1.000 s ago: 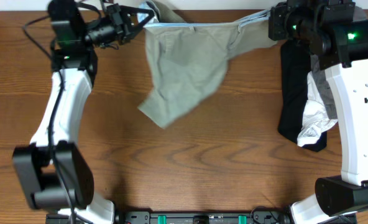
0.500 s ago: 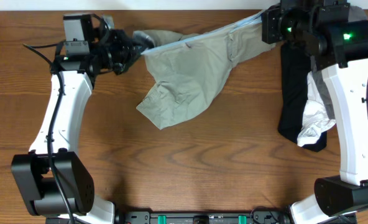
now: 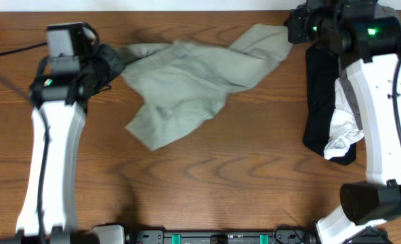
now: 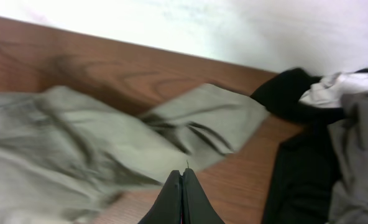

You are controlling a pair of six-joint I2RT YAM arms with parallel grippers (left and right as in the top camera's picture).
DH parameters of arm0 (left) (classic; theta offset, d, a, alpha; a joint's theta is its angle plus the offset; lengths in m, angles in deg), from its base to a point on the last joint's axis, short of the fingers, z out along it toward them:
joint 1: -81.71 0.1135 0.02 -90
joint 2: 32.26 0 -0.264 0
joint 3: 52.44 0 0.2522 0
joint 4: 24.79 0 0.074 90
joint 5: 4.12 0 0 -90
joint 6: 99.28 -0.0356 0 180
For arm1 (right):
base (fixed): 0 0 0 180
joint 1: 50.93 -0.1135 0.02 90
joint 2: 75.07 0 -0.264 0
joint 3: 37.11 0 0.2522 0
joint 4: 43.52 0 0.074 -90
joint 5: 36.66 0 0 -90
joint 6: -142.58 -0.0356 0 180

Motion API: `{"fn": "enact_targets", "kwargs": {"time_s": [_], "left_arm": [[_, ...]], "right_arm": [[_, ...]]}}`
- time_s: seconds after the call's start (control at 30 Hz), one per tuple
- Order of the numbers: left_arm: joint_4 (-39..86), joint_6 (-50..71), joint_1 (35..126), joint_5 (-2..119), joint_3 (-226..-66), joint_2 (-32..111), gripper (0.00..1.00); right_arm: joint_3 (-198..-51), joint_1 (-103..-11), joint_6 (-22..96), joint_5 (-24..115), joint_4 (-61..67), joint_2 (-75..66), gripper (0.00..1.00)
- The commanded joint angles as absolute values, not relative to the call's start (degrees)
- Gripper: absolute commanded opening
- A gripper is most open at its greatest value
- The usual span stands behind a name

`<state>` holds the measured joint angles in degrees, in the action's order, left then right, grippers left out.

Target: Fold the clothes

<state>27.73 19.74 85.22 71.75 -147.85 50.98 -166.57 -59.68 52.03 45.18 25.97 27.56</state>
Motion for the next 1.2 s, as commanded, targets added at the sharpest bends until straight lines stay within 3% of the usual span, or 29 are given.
{"fn": "enact_targets", "kwargs": {"time_s": [0.0,0.47,0.8,1.17], "left_arm": [[30.18,15.63,83.71,74.99,-150.01,46.5,0.06],[33.66,6.67,60.37,75.07,-149.73,52.16,0.06],[40.13,5.22,52.41,68.54,-149.68,53.28,0.06],[43.12,2.12,35.3,68.56,-149.64,53.49,0.06]], "right_arm": [[-166.99,-60.14,52.44,41.77,24.79,30.14,0.02],[-166.99,-64.82,54.21,38.31,16.09,37.83,0.11],[-167.01,-58.9,54.34,33.5,10.47,37.88,0.24],[-166.99,-53.52,53.49,28.46,9.86,37.88,0.26]]}}
